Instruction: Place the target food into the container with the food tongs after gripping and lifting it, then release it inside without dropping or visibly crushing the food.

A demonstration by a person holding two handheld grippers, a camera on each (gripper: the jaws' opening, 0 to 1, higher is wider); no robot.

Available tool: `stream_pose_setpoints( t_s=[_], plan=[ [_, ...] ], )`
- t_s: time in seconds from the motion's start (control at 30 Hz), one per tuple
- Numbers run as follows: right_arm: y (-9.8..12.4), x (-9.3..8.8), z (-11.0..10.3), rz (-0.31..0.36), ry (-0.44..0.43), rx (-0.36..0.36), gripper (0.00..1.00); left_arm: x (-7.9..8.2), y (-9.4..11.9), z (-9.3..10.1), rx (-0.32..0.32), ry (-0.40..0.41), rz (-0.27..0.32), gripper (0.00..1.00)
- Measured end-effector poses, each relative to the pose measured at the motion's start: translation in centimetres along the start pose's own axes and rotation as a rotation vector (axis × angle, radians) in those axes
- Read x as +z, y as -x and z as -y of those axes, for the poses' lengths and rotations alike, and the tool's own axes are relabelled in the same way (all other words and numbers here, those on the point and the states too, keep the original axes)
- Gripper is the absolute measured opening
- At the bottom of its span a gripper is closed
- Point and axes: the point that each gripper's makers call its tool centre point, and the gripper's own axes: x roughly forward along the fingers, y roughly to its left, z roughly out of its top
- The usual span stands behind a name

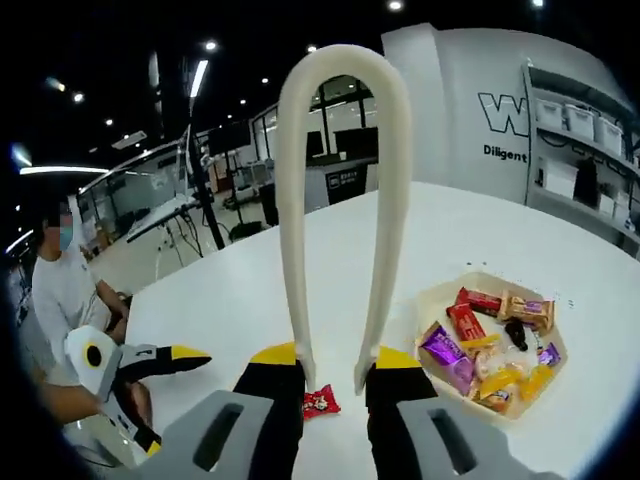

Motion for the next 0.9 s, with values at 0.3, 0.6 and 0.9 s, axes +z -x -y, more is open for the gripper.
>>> stream_pose_setpoints(
  t_s=[0.3, 0.6, 0.9],
  plan=[
    [-1.8, -2.1, -2.9, -0.056, 0.001, 0.080, 0.17, 0.0, 0.0, -0.1, 0.001, 0.010, 0.004, 0.80],
    [-2.8, -5.5, -5.2, -0.132, -0.028, 0.155, 0.18, 0.0, 0.0, -0.1, -0.002, 0.013, 0.003, 0.80],
    [-1.7, -7.2, -2.9, -0.167, -0.019, 0.103, 0.19, 0.0, 0.0, 0.2, -0.005, 0.008, 0.001, 0.80]
  ],
)
